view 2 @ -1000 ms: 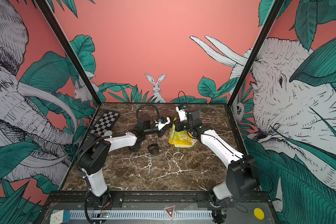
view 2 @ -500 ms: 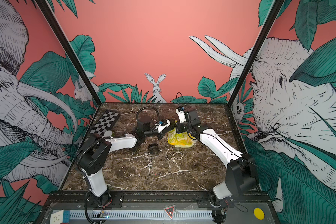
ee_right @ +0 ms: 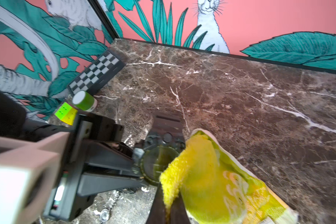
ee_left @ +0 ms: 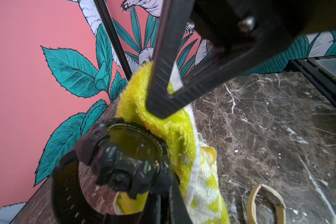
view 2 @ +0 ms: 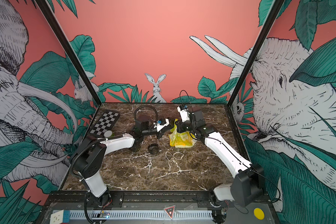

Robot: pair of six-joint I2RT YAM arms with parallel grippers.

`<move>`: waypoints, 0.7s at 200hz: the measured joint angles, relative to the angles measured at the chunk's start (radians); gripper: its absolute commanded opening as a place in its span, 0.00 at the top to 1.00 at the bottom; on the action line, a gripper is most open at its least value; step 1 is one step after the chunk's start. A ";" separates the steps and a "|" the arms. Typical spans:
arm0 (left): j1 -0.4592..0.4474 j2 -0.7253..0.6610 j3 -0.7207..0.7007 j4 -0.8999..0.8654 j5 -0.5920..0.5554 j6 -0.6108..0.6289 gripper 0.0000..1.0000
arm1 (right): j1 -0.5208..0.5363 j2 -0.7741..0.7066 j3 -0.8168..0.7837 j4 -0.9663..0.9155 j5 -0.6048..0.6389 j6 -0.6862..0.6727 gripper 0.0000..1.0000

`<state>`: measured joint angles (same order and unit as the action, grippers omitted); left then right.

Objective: Wipe the watch dial
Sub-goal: Wipe the dirt from the watch dial.

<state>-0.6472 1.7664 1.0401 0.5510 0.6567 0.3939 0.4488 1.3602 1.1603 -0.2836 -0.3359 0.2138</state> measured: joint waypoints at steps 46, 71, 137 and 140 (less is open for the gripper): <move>0.000 0.000 0.008 -0.032 0.026 0.002 1.00 | 0.000 0.006 0.000 0.033 -0.051 0.024 1.00; 0.000 0.000 0.014 -0.033 0.044 0.002 1.00 | 0.000 0.035 0.000 0.065 -0.074 0.042 1.00; 0.007 0.007 0.018 -0.054 0.050 -0.002 1.00 | 0.000 0.083 0.000 0.097 -0.063 0.051 1.00; 0.008 0.008 0.018 -0.054 0.050 -0.002 1.00 | 0.000 0.084 0.000 0.096 -0.059 0.051 1.00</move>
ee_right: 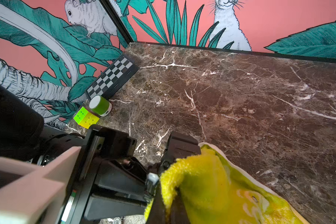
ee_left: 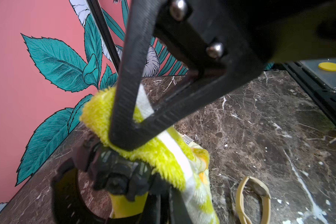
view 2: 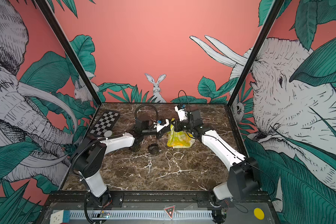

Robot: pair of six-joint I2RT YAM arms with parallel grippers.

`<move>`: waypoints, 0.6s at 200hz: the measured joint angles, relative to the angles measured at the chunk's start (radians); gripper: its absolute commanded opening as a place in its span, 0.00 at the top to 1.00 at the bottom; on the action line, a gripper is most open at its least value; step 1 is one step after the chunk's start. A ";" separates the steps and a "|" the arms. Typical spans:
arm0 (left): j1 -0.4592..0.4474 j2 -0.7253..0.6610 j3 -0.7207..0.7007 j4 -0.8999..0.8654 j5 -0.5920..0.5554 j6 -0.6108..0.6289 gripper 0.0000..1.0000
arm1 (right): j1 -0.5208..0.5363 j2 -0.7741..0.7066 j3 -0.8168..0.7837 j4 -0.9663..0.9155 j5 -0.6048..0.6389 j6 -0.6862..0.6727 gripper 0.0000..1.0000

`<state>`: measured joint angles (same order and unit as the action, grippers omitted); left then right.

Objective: Wipe the watch dial
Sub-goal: Wipe the dirt from the watch dial.

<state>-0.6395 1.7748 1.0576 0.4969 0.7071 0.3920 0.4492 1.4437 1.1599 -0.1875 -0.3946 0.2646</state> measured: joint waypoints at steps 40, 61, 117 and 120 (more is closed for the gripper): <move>0.000 0.009 0.000 0.001 0.005 -0.007 1.00 | 0.002 0.016 0.009 -0.027 0.088 -0.013 1.00; 0.000 0.009 0.000 0.001 0.004 -0.008 1.00 | 0.003 0.026 0.021 -0.049 0.126 -0.026 1.00; 0.000 0.009 0.000 -0.002 0.004 -0.010 1.00 | 0.007 0.025 0.024 -0.067 0.156 -0.040 1.00; 0.000 0.009 0.000 -0.002 0.003 -0.010 1.00 | 0.007 0.025 0.024 -0.068 0.156 -0.041 1.00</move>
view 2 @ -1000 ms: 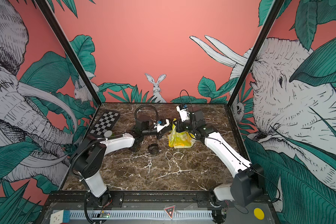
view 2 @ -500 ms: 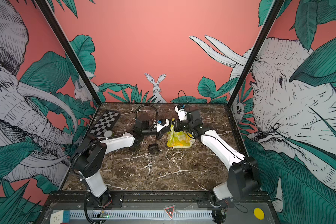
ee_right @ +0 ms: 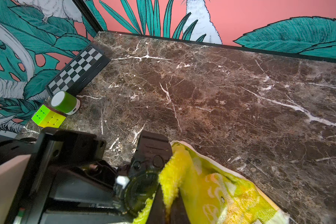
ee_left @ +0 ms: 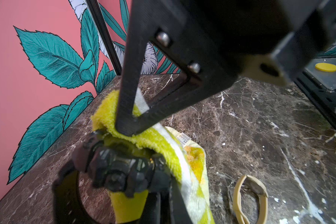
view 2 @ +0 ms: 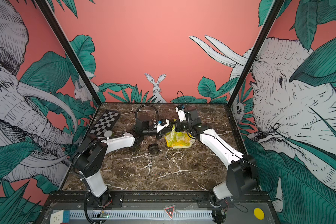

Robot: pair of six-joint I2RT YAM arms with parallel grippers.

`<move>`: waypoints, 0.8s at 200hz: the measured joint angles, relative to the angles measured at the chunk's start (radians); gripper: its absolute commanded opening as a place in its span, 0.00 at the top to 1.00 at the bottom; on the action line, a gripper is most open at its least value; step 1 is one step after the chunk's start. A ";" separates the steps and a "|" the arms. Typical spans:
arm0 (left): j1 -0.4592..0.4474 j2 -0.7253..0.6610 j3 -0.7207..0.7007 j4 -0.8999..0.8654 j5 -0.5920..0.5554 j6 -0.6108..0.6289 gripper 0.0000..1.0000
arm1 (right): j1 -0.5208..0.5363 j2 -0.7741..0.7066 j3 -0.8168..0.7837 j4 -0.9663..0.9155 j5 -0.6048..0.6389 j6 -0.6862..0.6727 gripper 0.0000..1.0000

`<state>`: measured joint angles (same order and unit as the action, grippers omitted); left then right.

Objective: Wipe the watch dial
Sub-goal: Wipe the dirt from the watch dial.

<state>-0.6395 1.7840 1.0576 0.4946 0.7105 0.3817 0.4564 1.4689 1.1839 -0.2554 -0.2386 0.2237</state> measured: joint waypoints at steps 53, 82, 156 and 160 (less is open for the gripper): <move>0.002 0.007 0.021 -0.023 0.002 0.004 1.00 | -0.001 -0.030 -0.012 -0.023 0.016 -0.007 1.00; 0.003 0.018 0.036 -0.016 0.006 0.004 1.00 | -0.001 -0.063 -0.022 -0.039 0.019 -0.006 1.00; 0.008 0.034 0.057 -0.010 0.017 0.004 1.00 | -0.001 -0.109 -0.039 -0.017 -0.019 0.020 1.00; 0.008 0.035 0.057 -0.010 0.018 0.004 1.00 | -0.001 -0.109 -0.039 -0.014 -0.024 0.021 1.00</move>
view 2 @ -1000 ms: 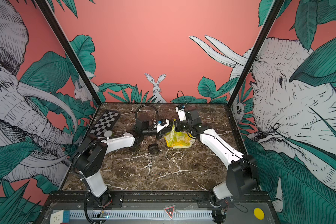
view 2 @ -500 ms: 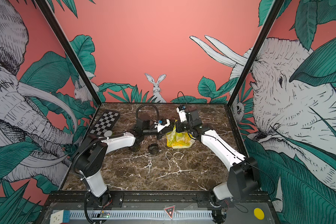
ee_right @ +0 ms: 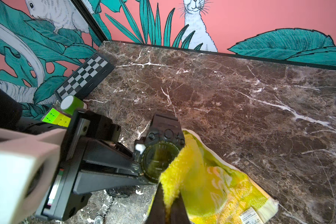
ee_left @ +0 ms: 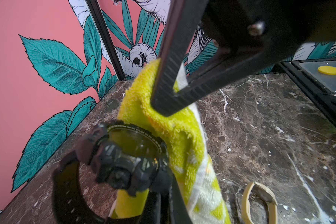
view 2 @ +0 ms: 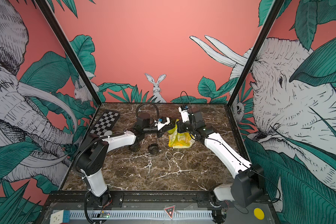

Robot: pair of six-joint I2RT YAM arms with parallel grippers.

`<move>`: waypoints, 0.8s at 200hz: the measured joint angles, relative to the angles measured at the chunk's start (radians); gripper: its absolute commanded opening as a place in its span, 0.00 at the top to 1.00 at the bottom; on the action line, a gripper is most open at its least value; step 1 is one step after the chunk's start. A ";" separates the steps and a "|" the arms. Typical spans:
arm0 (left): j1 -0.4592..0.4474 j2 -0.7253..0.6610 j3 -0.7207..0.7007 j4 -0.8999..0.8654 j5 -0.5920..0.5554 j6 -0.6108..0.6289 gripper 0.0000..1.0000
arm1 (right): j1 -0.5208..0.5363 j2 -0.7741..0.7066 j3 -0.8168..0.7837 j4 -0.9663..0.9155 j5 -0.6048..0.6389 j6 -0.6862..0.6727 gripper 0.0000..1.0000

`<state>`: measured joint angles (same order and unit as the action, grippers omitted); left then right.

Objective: Wipe the watch dial
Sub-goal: Wipe the dirt from the watch dial.

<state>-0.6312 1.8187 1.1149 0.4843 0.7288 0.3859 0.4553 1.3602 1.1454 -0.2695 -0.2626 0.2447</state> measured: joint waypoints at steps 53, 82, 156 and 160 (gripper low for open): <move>0.000 0.010 0.015 -0.001 0.015 0.000 1.00 | 0.000 0.050 0.010 0.050 -0.051 0.027 1.00; 0.007 0.013 0.016 -0.013 0.015 0.000 1.00 | -0.003 0.084 0.014 0.078 -0.082 0.048 1.00; 0.014 0.028 0.033 -0.024 0.011 0.000 1.00 | -0.013 0.109 0.018 0.113 -0.138 0.074 1.00; 0.014 0.028 0.033 -0.024 0.010 0.000 1.00 | -0.013 0.109 0.018 0.113 -0.139 0.074 1.00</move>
<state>-0.6167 1.8465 1.1481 0.4606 0.7391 0.3862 0.4423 1.4689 1.1629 -0.1562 -0.4015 0.3191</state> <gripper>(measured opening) 0.072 0.056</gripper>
